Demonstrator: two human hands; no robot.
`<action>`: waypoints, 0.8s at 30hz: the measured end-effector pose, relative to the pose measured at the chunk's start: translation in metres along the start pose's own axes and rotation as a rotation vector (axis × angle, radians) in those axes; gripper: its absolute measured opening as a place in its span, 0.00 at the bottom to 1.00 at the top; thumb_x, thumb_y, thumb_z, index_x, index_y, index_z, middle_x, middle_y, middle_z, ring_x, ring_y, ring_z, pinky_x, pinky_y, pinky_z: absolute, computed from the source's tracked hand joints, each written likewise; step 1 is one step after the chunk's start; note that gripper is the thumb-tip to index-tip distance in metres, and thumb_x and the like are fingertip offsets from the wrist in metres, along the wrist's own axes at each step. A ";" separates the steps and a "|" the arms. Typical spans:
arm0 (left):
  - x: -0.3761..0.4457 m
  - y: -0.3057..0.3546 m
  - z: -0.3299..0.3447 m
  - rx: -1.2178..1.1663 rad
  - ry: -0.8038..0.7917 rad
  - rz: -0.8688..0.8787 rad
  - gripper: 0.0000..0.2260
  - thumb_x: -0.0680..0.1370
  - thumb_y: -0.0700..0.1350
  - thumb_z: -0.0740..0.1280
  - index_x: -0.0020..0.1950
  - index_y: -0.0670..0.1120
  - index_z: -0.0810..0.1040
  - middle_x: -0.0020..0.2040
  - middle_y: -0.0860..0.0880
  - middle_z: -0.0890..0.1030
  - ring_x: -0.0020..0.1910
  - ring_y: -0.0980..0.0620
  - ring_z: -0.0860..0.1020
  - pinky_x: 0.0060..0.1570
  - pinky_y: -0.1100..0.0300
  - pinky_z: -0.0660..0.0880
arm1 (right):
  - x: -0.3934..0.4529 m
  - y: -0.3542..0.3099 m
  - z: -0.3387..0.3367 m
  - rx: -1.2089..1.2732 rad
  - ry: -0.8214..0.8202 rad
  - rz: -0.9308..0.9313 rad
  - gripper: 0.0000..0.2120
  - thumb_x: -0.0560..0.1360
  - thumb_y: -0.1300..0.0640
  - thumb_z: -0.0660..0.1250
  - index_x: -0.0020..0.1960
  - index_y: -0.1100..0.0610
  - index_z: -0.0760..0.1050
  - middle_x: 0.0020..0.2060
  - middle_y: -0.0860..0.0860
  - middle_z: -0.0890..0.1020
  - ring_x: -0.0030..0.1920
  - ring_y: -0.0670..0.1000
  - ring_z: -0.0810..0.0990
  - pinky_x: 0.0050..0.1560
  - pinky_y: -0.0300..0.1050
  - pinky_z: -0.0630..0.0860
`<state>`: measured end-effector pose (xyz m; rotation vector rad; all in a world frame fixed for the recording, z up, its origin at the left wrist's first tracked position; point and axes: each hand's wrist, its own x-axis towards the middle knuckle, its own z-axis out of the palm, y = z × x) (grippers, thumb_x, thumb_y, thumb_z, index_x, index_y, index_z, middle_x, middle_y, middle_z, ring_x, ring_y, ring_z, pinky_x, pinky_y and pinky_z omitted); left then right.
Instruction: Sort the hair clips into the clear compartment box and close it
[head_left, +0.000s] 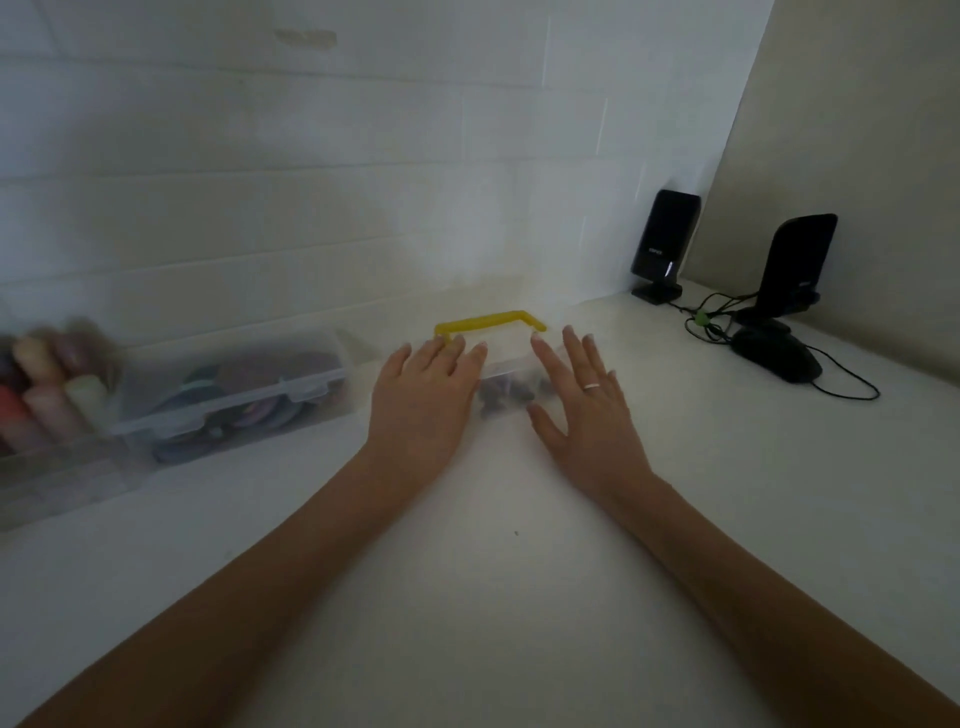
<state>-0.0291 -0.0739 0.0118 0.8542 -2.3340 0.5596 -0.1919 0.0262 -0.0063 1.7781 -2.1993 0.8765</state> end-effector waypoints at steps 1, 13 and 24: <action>0.005 -0.006 0.002 0.002 -0.050 -0.021 0.16 0.70 0.44 0.65 0.57 0.46 0.81 0.55 0.43 0.83 0.52 0.44 0.82 0.52 0.48 0.77 | 0.008 -0.002 0.007 0.002 -0.004 0.005 0.30 0.78 0.48 0.59 0.75 0.41 0.48 0.77 0.48 0.47 0.76 0.50 0.42 0.72 0.55 0.48; 0.018 -0.071 0.030 -0.004 -0.052 -0.020 0.18 0.76 0.49 0.55 0.60 0.46 0.79 0.56 0.45 0.83 0.54 0.46 0.82 0.53 0.49 0.77 | 0.069 -0.023 0.056 0.042 0.000 -0.015 0.30 0.78 0.43 0.56 0.75 0.41 0.44 0.77 0.46 0.44 0.76 0.50 0.41 0.73 0.55 0.47; 0.020 -0.074 0.012 -0.228 -0.134 -0.061 0.18 0.77 0.52 0.57 0.61 0.48 0.79 0.57 0.45 0.82 0.55 0.45 0.81 0.54 0.52 0.77 | 0.067 -0.022 0.040 0.058 -0.063 -0.019 0.28 0.80 0.44 0.53 0.74 0.39 0.43 0.77 0.44 0.45 0.76 0.46 0.41 0.73 0.58 0.43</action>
